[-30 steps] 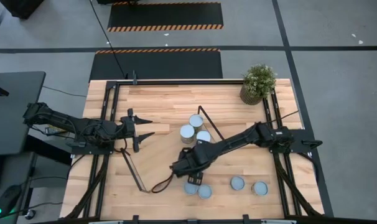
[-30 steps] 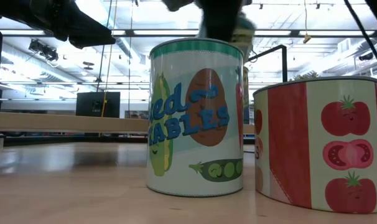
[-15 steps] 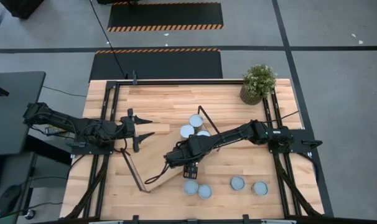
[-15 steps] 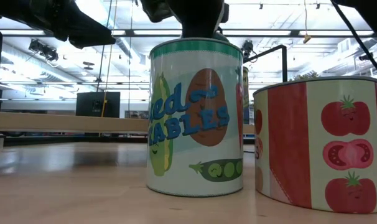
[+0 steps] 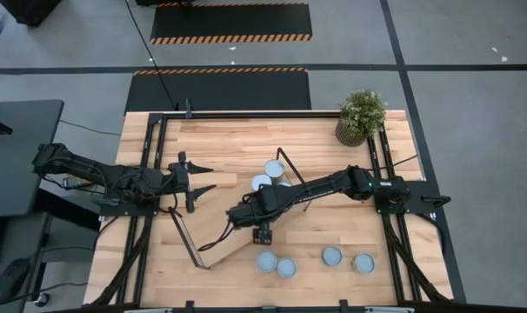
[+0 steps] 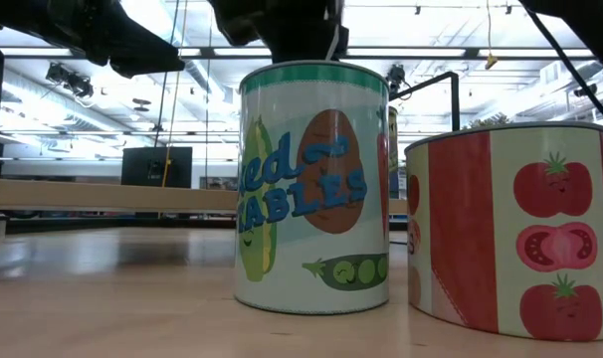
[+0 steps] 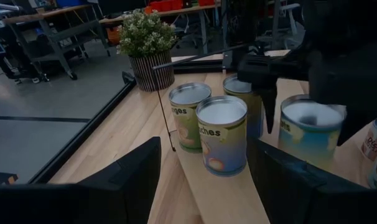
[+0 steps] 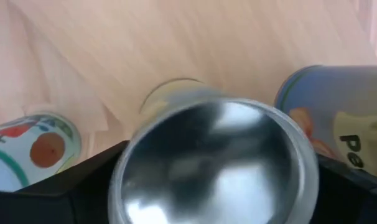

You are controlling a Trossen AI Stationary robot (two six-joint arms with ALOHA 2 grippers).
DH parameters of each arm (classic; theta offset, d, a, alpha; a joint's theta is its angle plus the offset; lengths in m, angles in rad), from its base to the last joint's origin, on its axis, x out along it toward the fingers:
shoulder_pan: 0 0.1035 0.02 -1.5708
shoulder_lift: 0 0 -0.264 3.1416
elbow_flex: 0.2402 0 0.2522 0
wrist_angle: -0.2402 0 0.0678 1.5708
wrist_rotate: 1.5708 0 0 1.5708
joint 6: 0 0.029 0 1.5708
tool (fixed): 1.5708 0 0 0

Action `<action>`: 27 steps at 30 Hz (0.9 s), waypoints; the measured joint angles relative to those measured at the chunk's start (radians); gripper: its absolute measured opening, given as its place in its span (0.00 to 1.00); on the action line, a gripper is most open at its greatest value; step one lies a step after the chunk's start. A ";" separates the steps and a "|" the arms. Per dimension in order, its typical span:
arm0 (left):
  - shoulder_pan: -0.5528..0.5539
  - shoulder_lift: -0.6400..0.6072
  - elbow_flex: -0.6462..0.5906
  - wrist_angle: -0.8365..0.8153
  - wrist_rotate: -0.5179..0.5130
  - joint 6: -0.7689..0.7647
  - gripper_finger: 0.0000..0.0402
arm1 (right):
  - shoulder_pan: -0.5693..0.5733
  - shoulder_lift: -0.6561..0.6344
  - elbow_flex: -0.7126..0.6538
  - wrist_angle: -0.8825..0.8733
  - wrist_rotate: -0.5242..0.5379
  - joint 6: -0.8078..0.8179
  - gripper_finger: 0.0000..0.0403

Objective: Pick and place cans onto a shelf
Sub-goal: Put the big can on the shelf

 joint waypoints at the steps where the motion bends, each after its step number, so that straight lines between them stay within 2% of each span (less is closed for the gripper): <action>1: 0.000 0.000 0.000 0.000 0.000 0.000 0.60 | -0.002 0.000 0.000 0.000 0.002 0.005 0.99; 15: 0.000 0.000 0.000 -0.002 0.000 0.000 0.60 | 0.001 -0.002 0.000 -0.071 0.068 0.003 0.99; 27: 0.000 0.000 0.000 -0.002 0.000 0.000 0.60 | 0.012 -0.003 0.008 -0.131 0.068 -0.171 0.99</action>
